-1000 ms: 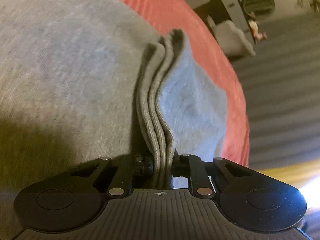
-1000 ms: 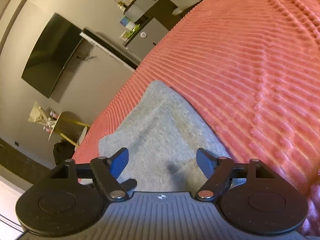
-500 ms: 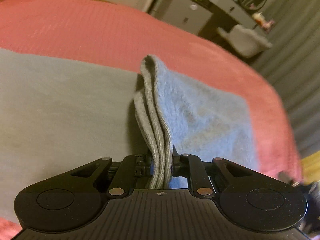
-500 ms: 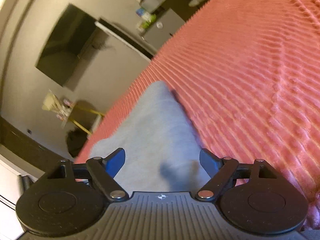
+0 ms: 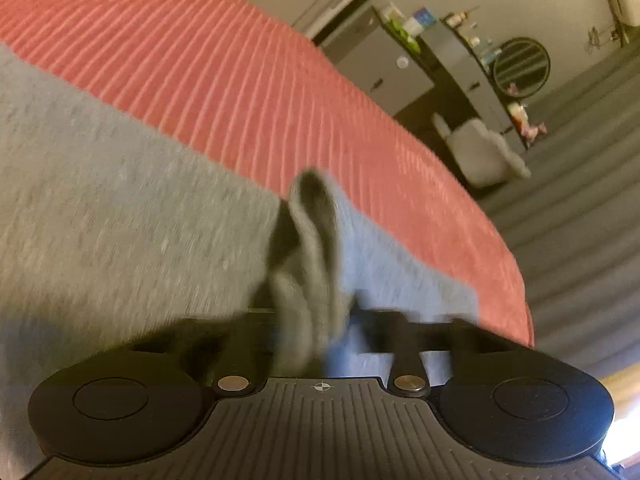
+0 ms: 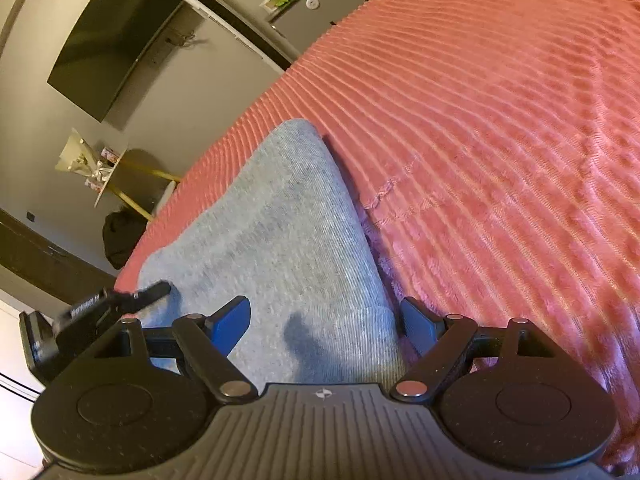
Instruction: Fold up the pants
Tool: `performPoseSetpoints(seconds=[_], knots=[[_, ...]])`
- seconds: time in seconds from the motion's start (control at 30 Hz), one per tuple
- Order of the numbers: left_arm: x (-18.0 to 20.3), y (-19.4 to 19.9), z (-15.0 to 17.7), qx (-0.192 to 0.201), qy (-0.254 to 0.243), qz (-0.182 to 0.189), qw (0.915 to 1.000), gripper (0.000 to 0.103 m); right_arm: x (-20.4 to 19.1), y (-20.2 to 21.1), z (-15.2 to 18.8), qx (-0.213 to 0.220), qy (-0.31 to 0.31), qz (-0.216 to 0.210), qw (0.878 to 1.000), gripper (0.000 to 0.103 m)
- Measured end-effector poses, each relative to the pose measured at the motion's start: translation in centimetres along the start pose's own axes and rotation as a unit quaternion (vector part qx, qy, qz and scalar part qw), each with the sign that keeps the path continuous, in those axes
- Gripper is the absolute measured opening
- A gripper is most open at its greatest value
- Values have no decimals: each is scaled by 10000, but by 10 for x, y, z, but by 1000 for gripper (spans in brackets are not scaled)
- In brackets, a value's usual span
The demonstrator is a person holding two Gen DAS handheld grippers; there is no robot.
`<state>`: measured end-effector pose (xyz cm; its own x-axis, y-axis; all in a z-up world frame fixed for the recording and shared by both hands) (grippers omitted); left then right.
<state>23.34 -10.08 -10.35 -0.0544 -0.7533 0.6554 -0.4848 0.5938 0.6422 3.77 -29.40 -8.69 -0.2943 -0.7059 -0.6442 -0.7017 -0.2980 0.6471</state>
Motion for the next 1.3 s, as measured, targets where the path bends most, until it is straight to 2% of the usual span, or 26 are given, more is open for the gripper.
performPoseSetpoints(seconds=[0.07, 0.1, 0.17, 0.23, 0.3, 0.33, 0.43, 0.5, 0.57, 0.63, 0.7, 0.9, 1.03, 1.3], knots=[[11, 16, -3, 422, -492, -73, 9979, 19, 0, 1, 0, 45, 49, 79, 9999, 82], [18, 27, 0, 639, -882, -182, 9939, 19, -1, 1, 0, 79, 95, 142, 9998, 82], [22, 38, 1, 886, -1280, -564, 9862, 20, -1, 0, 1, 50, 162, 244, 9996, 82], [8, 40, -3, 887, -1224, -979, 9836, 25, 0, -5, 2, -9, 212, 418, 9989, 82], [-13, 42, -2, 831, -903, -1352, 9832, 34, -3, -8, 2, -6, 299, 506, 9983, 82], [-20, 45, 0, 782, -749, -1400, 9842, 43, -5, -9, 3, -12, 353, 551, 9979, 82], [-19, 55, 13, 507, -533, -1042, 9918, 58, -10, -12, 5, -45, 614, 745, 9953, 83], [-16, 60, 28, 264, -505, -844, 9948, 62, -13, -13, 7, -82, 751, 817, 9938, 84], [-15, 62, 43, 67, -540, -766, 9956, 69, -13, -13, 8, -97, 805, 855, 9930, 84], [-19, 60, 53, -7, -599, -824, 9948, 70, -13, -13, 8, -106, 849, 906, 9922, 84], [-24, 56, 63, -48, -537, -913, 9944, 70, -15, -13, 8, -112, 934, 1005, 9905, 84], [-20, 57, 68, 174, -826, -1023, 9912, 68, -21, -11, 14, -108, 1329, 1383, 9814, 85], [-23, 60, 72, 291, -807, -1106, 9901, 55, -23, -10, 17, -101, 1475, 1558, 9767, 86], [-37, 67, 67, 393, -294, -891, 9948, 38, -24, -11, 17, -64, 1793, 1880, 9656, 87]])
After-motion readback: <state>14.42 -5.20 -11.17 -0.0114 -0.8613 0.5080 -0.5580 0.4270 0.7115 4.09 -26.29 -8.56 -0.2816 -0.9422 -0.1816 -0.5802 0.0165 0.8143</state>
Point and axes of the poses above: each gripper's, at about its wrist camera, not at the fingertips, and y roughly against the way its jaws point, x to its right, z to its underside, the point moved 10 cm from there along -y, roughly the way its jaws point, and after that the axes turned 4 degrees about -x, right-handed, at the moved point
